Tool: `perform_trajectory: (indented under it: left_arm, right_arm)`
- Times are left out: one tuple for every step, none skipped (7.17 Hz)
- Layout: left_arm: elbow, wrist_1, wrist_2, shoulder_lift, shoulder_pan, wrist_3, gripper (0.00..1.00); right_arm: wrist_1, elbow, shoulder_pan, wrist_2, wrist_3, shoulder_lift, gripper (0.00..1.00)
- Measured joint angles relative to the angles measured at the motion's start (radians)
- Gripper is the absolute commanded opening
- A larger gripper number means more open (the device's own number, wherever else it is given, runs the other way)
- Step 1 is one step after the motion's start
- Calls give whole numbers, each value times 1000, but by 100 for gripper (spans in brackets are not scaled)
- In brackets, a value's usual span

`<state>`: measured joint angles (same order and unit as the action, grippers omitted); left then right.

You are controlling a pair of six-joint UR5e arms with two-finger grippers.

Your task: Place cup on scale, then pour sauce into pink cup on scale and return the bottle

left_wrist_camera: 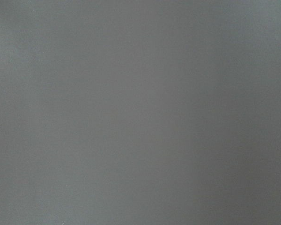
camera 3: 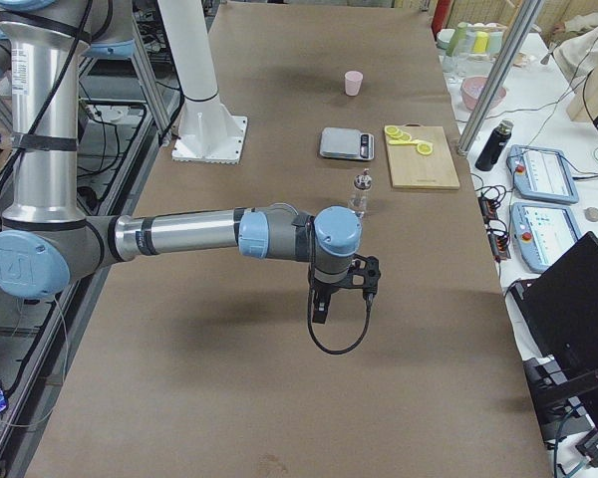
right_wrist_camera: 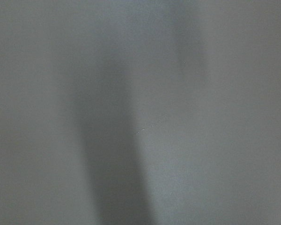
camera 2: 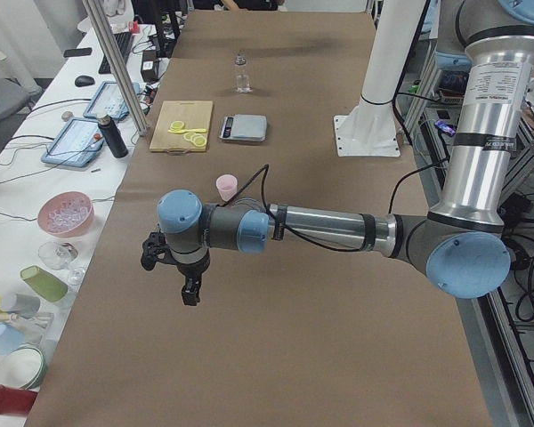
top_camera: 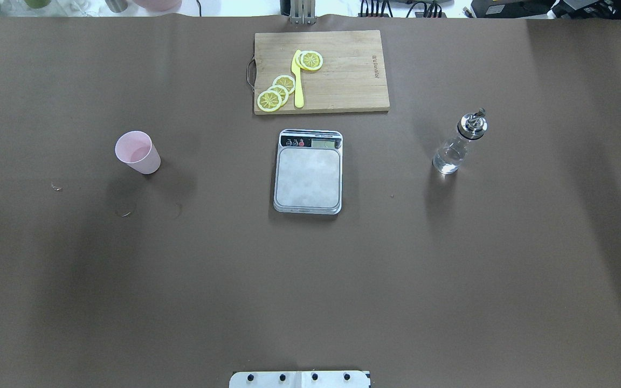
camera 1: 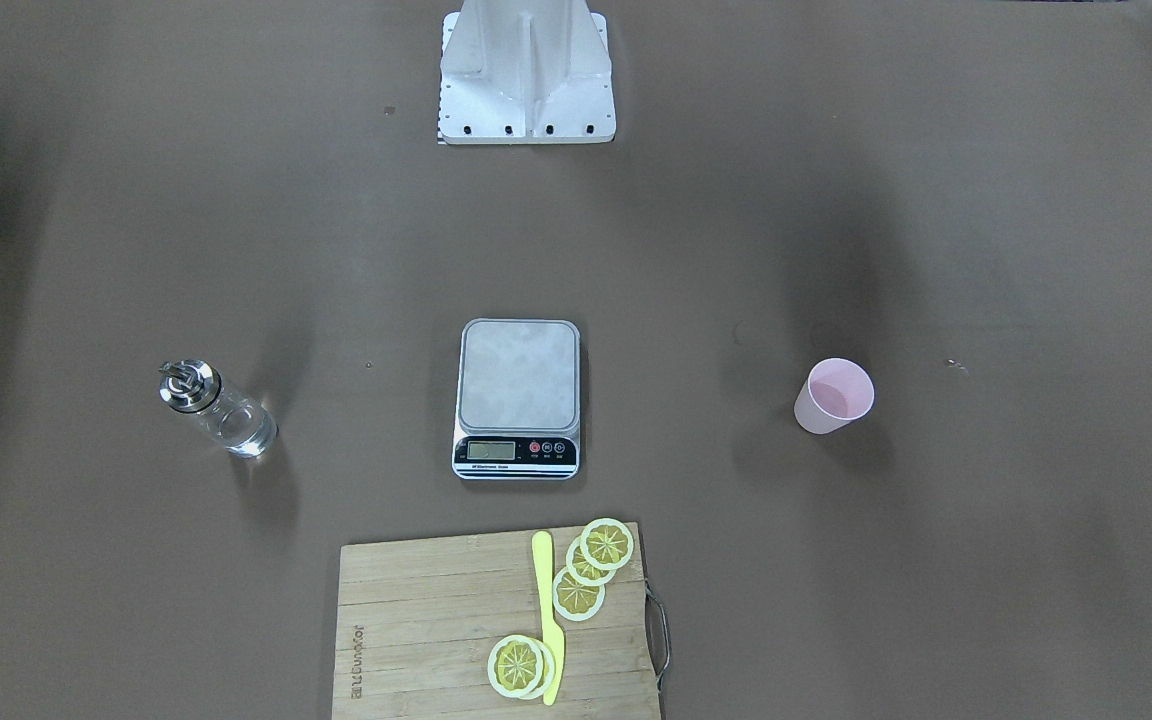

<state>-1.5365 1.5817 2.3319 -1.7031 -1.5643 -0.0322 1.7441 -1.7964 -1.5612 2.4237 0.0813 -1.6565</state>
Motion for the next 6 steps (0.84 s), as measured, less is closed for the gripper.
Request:
perform_trajectory:
  left_arm:
    - [0,3,-19,-4,2,-3,98]
    - [2,7,-36,-6,3,-2,98]
    - [2,10,-45,-8,5,3,98]
    - [-1,11,-49,-9,6,5,98]
    - [-5,12,-50,-11,7,6,98]
    - [-5,13,-48,-11,7,6,98]
  right_arm:
    - [0,-2,-2,0,0,1,100]
    - [0,-3,-4,0,0,2,100]
    - [0,-3,-4,0,0,3,100]
    - [0,-3,-5,0,1,4,100]
    - [0,-3,-5,0,2,5,100]
    - [0,-3,-5,0,3,5,100]
